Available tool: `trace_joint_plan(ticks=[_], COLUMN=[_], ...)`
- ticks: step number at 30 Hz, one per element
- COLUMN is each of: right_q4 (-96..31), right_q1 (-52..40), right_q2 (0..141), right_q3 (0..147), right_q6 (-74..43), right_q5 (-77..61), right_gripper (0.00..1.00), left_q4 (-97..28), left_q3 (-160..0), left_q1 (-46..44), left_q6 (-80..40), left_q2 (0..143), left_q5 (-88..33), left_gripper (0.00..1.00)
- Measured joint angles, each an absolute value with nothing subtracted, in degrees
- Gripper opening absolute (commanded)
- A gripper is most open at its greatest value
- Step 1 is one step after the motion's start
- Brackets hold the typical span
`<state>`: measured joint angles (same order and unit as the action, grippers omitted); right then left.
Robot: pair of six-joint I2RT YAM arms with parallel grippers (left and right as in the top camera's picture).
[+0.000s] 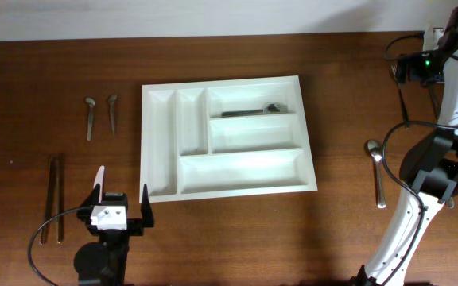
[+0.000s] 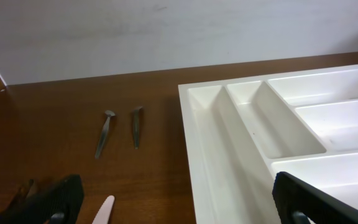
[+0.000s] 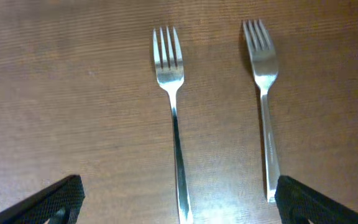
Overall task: Pack container
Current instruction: 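Move the right gripper back over the remaining forks, then lower the right gripper onto the left fork and close it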
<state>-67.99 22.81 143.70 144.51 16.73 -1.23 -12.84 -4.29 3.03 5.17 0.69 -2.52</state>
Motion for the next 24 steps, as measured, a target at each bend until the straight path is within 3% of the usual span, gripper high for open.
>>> trace_joint_plan(ticks=[11,24], right_q4=[-76.27,-73.63], right_q1=[24.36,24.67], right_q2=[143.72,146.21], right_q3=[144.51,144.51], right_q6=[15.70,17.21], right_q5=[-0.01,2.15], right_gripper=[0.99,0.99], left_q4=[-12.84,-12.84], left_q3=[-4.29,-4.29], left_q1=[3.03,3.03], left_q6=[5.17,5.17], left_q2=[0.69,0.69], left_q5=[-2.50,-2.52], left_gripper=[0.99,0.99])
